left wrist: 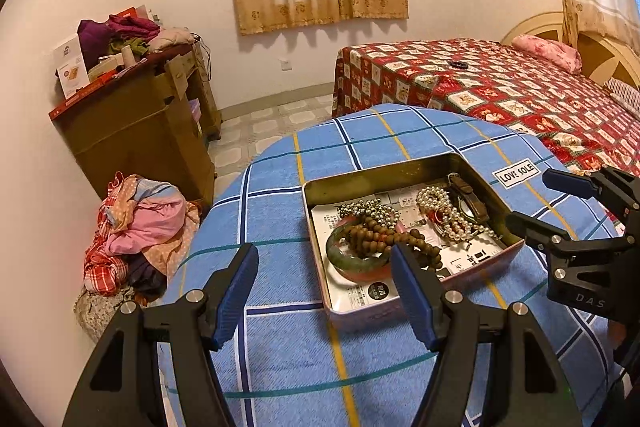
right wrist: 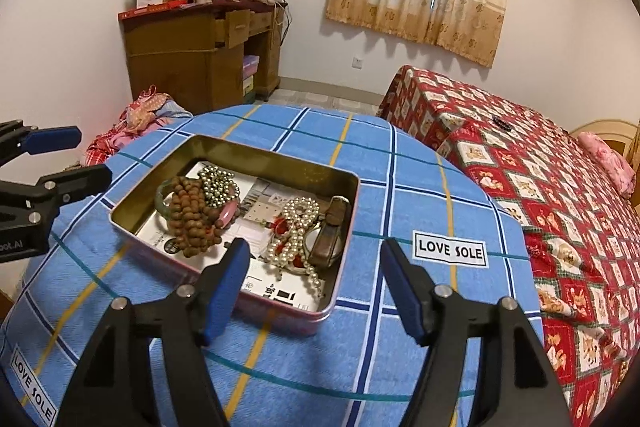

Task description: Organize jewelry

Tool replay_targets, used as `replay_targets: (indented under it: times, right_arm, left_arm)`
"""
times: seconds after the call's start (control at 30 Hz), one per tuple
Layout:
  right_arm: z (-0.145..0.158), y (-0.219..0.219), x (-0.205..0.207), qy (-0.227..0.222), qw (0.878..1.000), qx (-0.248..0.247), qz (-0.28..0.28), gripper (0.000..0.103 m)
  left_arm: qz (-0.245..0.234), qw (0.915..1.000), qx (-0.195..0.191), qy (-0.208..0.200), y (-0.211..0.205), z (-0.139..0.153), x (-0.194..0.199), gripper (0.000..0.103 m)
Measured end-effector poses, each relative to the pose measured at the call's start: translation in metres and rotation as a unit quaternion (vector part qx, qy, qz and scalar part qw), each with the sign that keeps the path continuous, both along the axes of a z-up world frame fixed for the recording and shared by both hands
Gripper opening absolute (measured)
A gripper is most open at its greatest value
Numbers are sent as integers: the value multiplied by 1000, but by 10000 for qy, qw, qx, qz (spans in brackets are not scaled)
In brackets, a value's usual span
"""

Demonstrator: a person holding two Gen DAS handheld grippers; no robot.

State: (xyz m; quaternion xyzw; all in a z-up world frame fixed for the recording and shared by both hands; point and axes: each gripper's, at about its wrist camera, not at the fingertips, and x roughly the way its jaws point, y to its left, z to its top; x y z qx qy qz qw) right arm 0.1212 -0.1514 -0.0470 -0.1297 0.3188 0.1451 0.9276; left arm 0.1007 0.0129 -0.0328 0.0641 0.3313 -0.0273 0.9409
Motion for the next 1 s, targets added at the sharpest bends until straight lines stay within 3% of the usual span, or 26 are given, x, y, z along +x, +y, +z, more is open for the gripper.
replay_targets:
  times: [1.0]
  right_arm:
    - [16,2,-19,-169,9998,34,47,74]
  left_arm:
    - [5,9999,-104,-59,2,7,-19,69]
